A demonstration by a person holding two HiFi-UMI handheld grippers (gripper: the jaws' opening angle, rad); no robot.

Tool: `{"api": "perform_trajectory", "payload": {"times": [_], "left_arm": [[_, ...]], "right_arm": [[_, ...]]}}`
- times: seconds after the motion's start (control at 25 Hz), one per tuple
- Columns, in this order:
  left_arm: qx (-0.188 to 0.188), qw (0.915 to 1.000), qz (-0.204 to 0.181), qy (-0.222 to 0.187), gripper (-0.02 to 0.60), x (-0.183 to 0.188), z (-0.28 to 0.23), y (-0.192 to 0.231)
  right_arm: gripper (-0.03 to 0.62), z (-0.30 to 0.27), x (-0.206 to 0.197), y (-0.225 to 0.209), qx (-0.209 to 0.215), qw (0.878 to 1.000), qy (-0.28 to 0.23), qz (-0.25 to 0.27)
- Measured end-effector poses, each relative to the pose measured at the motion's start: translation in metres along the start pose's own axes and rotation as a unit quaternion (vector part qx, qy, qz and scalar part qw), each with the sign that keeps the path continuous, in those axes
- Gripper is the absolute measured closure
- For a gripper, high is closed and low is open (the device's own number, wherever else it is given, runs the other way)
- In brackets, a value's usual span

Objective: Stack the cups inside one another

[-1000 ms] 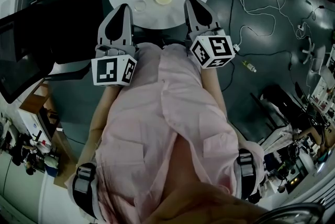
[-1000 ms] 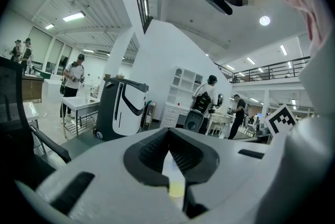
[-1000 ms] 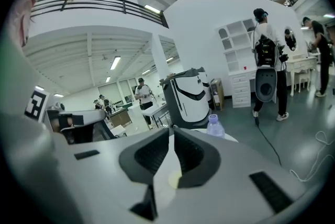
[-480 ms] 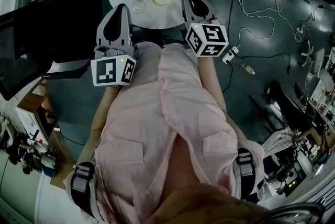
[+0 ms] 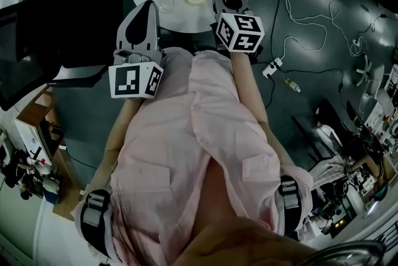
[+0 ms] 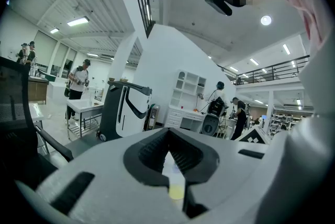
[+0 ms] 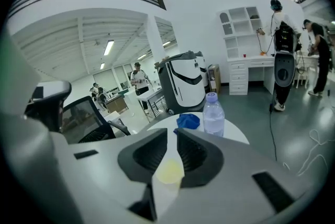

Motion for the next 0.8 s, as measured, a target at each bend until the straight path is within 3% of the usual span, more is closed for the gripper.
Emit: {"api": "perform_trajectory", "payload": {"times": [0.36, 0.8], "left_arm": [[-0.002, 1.0, 0.005, 0.006, 0.566, -0.002, -0.004, 0.001], [-0.008, 0.9999, 0.003, 0.013, 0.566, -0.001, -0.007, -0.002]], "right_arm": [[0.5, -0.038, -0.033, -0.011, -0.004, 0.997, 0.068, -0.025], [0.496, -0.059, -0.057, -0.027, -0.02, 0.992, 0.124, -0.022]]}}
Point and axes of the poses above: the fingertips, and each gripper's own axes: z backward along the fingers, y to its left, x out of its top, the point moved 7 cm from there along z, backward along the fingers, and after that the axes turned 5 degrees about x, right-handed, at the moved point
